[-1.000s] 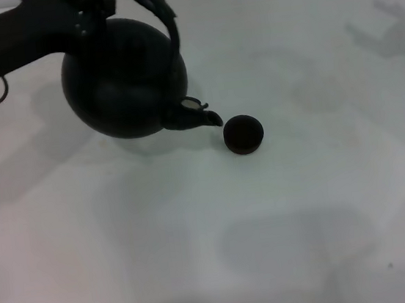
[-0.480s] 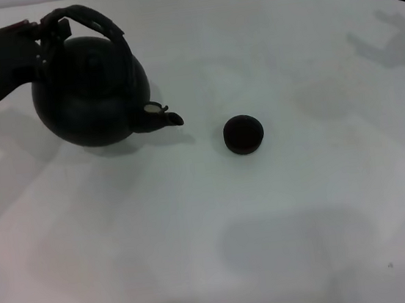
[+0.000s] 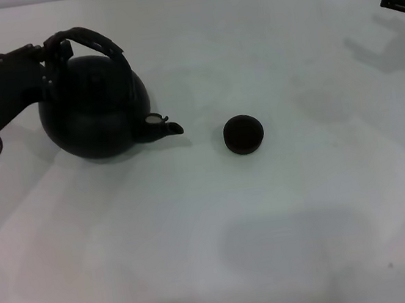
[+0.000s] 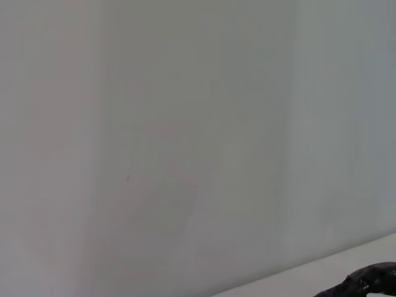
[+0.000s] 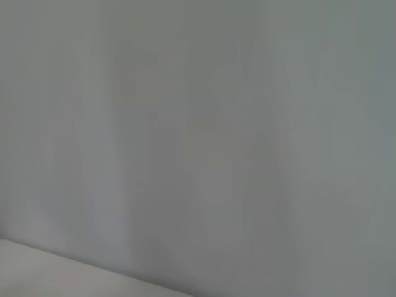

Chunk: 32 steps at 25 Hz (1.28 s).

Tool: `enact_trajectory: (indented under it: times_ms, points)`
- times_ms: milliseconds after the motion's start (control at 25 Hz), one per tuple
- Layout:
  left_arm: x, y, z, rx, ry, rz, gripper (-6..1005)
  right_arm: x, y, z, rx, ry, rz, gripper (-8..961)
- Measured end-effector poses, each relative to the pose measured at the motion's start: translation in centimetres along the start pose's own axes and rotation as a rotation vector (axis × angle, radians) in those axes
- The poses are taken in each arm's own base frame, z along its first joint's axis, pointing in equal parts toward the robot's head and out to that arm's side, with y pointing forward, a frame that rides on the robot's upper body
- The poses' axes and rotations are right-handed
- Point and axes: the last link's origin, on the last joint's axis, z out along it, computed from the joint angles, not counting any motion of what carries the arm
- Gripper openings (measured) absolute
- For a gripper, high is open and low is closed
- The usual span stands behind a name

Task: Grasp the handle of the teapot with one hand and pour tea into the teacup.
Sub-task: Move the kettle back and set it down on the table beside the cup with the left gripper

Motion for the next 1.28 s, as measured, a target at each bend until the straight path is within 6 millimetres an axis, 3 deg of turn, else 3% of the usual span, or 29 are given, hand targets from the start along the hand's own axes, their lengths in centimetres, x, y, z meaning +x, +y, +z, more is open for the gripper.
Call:
enact_trajectory:
  times_ms: [920, 1280]
  points:
    - [-2.3, -0.9, -1.3, 0.073, -0.03, -0.038, 152, 0.8, 0.5, -0.1, -0.02, 0.015, 0.046, 877]
    - [-2.4, -1.6, -2.2, 0.13, 0.03, -0.016, 352, 0.7, 0.6, 0.1, -0.024, 0.013, 0.059, 877]
